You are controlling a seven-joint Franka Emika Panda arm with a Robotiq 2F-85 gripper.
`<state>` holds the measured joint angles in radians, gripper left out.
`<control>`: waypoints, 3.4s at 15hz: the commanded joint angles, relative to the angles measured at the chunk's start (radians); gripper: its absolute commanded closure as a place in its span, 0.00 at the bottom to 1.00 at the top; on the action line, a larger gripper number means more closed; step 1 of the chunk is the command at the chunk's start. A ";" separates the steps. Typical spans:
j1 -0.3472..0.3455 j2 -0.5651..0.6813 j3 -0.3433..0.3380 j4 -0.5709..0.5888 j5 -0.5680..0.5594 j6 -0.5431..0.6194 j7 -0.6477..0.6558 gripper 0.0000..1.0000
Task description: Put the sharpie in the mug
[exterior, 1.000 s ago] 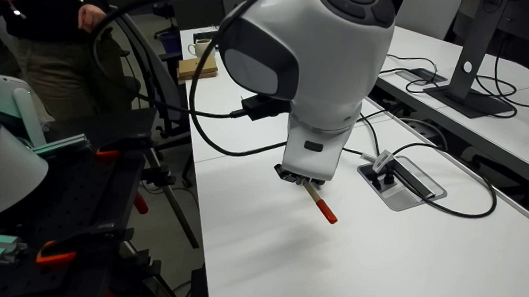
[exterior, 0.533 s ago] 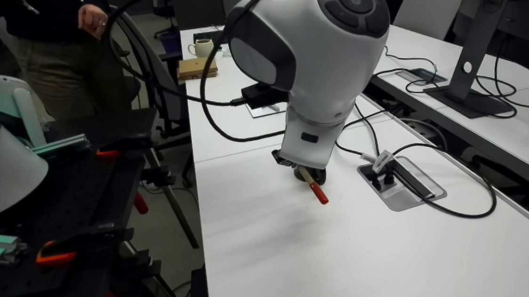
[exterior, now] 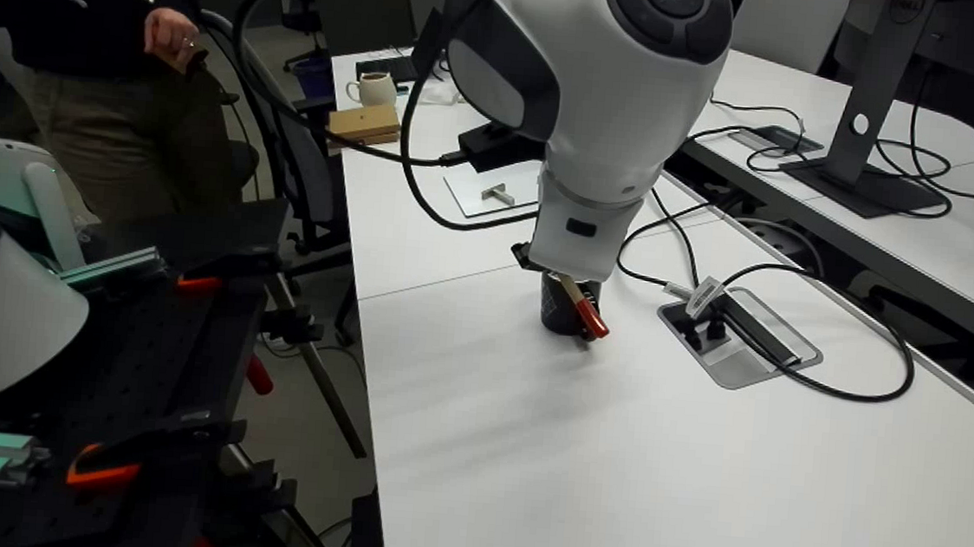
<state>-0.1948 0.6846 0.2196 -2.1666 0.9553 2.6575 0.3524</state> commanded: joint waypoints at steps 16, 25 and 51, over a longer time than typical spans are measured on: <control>0.097 -0.044 -0.147 0.051 0.171 -0.436 -0.157 0.85; 0.138 -0.025 -0.164 0.069 0.165 -0.489 -0.158 0.96; 0.157 0.141 -0.191 0.268 0.159 -0.749 -0.122 0.96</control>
<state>-0.0568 0.7917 0.0475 -1.9490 1.1033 1.9451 0.2138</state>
